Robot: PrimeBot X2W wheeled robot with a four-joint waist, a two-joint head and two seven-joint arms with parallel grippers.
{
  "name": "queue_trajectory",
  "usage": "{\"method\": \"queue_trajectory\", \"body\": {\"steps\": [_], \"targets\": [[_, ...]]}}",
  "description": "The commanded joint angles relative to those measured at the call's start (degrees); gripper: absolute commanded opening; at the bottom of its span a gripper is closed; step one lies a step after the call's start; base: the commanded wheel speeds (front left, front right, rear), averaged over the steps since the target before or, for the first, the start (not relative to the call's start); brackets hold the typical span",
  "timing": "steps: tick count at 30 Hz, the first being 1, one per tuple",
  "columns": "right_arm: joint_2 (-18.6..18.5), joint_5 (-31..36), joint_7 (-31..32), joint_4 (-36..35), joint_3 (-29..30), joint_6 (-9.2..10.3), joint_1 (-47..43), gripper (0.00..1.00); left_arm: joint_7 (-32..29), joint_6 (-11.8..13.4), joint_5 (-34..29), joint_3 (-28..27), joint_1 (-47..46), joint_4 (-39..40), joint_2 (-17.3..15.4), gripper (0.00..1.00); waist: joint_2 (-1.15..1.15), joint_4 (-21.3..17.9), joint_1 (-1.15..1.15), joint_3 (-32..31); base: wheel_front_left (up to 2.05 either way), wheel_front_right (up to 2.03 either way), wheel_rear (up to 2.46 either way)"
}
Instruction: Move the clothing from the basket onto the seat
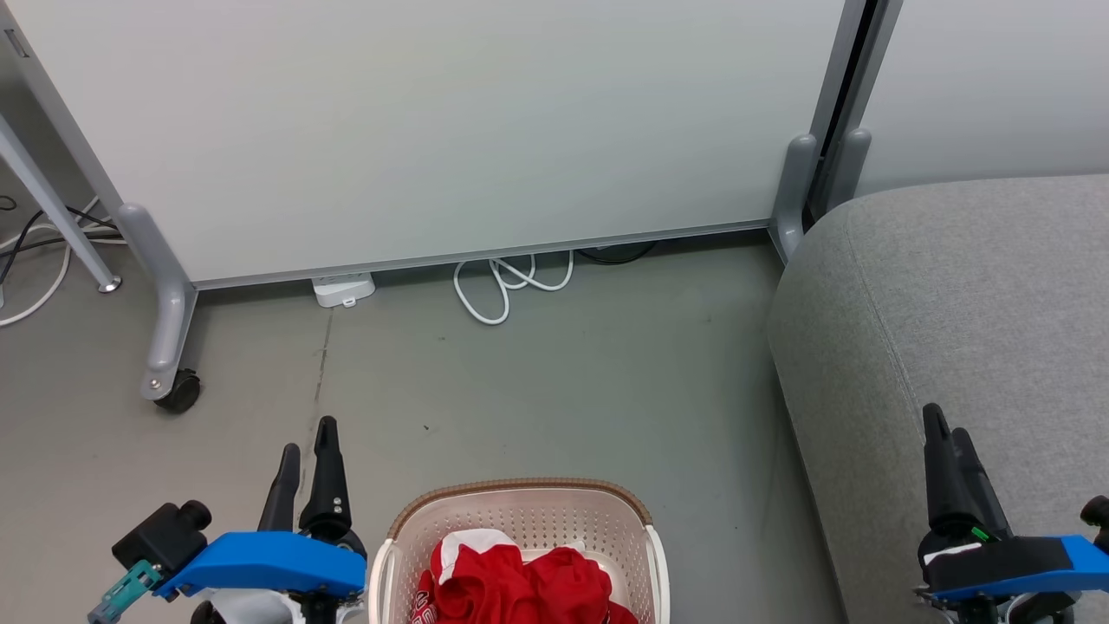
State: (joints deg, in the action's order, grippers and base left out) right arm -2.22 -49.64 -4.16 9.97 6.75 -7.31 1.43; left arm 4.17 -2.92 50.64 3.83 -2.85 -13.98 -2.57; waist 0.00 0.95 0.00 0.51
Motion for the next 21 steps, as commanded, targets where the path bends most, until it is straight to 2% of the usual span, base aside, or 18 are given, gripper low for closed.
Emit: {"method": "queue_trajectory", "body": {"steps": [1,21], "targets": [[-0.47,3.13,-0.61,-1.11,0.13,-0.15,-0.04,1.00,0.62,0.43,-2.79,0.52,-1.90,0.73,-0.42,1.00,0.00,0.04,0.00,-0.01,0.00,0.00,0.00],[-0.61,21.81,-4.00,-1.85,0.25,-0.16,-1.13,1.00,4.00,1.40,-18.81,3.95,-2.31,-0.14,-0.62,1.00,0.00,0.63,0.00,-0.30,0.00,0.00,0.00]]}}
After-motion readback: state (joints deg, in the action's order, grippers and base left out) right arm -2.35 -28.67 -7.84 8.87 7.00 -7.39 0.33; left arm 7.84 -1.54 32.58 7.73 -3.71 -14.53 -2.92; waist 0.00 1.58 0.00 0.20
